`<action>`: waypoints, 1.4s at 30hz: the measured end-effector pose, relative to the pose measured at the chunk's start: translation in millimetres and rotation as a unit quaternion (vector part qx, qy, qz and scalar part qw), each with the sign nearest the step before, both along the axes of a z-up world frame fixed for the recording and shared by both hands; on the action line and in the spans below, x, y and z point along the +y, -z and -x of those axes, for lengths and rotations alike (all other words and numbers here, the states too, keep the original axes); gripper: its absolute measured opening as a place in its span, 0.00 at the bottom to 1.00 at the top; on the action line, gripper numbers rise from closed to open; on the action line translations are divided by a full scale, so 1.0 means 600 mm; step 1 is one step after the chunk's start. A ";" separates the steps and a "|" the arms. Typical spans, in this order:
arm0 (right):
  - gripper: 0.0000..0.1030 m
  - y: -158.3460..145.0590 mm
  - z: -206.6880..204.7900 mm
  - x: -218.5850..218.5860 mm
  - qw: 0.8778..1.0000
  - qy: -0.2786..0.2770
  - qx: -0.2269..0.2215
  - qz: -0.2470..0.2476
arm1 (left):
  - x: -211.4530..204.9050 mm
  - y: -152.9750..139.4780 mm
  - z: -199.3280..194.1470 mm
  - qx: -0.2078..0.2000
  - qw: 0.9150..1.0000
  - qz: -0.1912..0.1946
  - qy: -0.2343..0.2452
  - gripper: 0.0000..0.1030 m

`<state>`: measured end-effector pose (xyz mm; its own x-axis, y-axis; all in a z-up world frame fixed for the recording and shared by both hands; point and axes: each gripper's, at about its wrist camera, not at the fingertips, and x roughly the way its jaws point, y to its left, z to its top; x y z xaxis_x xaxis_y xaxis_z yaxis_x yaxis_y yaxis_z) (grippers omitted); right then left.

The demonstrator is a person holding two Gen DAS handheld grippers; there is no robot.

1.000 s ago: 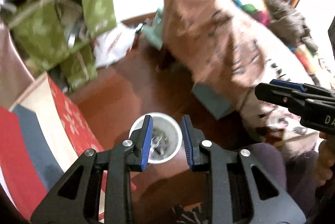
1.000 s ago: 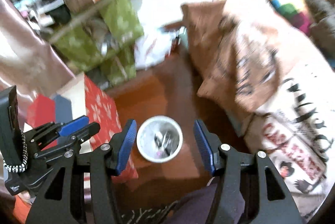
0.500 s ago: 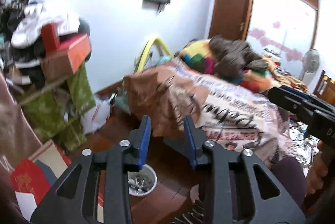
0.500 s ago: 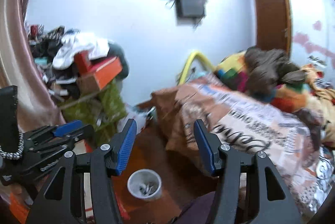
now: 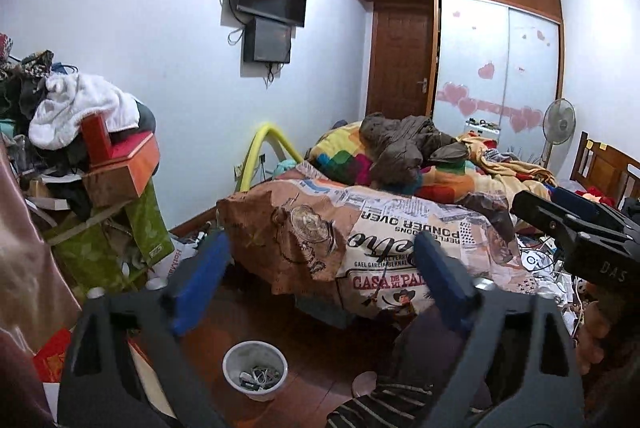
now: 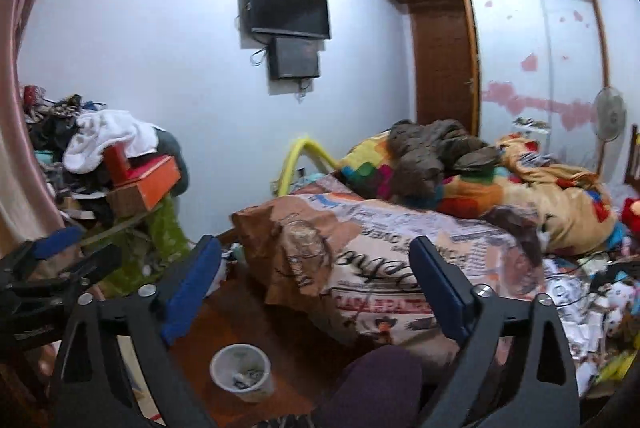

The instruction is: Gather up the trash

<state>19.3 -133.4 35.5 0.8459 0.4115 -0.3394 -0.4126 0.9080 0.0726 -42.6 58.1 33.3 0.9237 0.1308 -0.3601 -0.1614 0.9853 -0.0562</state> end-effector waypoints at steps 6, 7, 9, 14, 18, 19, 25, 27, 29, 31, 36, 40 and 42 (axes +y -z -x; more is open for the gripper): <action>1.00 0.007 0.009 -0.013 0.999 0.037 -0.009 0.009 | -0.012 0.001 0.005 -0.002 1.000 0.001 0.008 0.96; 1.00 0.007 0.011 -0.014 0.999 0.037 -0.008 0.011 | -0.013 0.001 0.005 -0.003 1.000 0.001 0.007 0.96; 1.00 0.009 0.011 -0.018 0.999 0.037 -0.005 0.009 | -0.014 0.001 0.007 -0.004 1.000 0.004 0.007 0.96; 1.00 0.012 0.018 -0.022 0.999 0.034 -0.004 0.008 | -0.017 0.001 0.010 -0.004 1.000 0.006 0.008 0.96; 1.00 0.013 0.021 -0.022 1.000 0.030 -0.001 0.009 | -0.021 0.001 0.011 -0.005 1.000 0.007 0.008 0.96; 1.00 0.012 0.020 -0.022 1.000 0.030 -0.002 0.009 | -0.022 0.002 0.011 -0.005 1.000 0.007 0.008 0.96; 1.00 0.015 0.020 -0.024 1.000 0.026 0.004 0.009 | -0.031 0.006 0.013 -0.003 1.000 0.002 0.009 0.96; 1.00 0.014 0.020 -0.024 1.000 0.026 0.004 0.009 | -0.032 0.008 0.013 -0.001 1.000 0.002 0.010 0.96; 1.00 0.014 0.020 -0.023 1.000 0.026 0.004 0.009 | -0.033 0.009 0.013 0.000 1.000 0.003 0.010 0.96; 1.00 0.014 0.021 -0.022 1.000 0.027 0.005 0.010 | -0.032 0.009 0.012 0.000 1.000 0.003 0.011 0.97; 1.00 0.015 0.021 -0.024 1.000 0.026 0.004 0.010 | -0.032 0.011 0.012 0.000 1.000 0.004 0.010 0.99; 1.00 0.016 0.023 -0.026 1.000 0.027 0.001 0.011 | -0.032 0.012 0.012 0.002 1.000 0.004 0.010 0.99; 1.00 0.015 0.023 -0.029 1.000 0.026 -0.001 0.012 | -0.035 0.014 0.011 0.003 1.000 0.005 0.010 0.99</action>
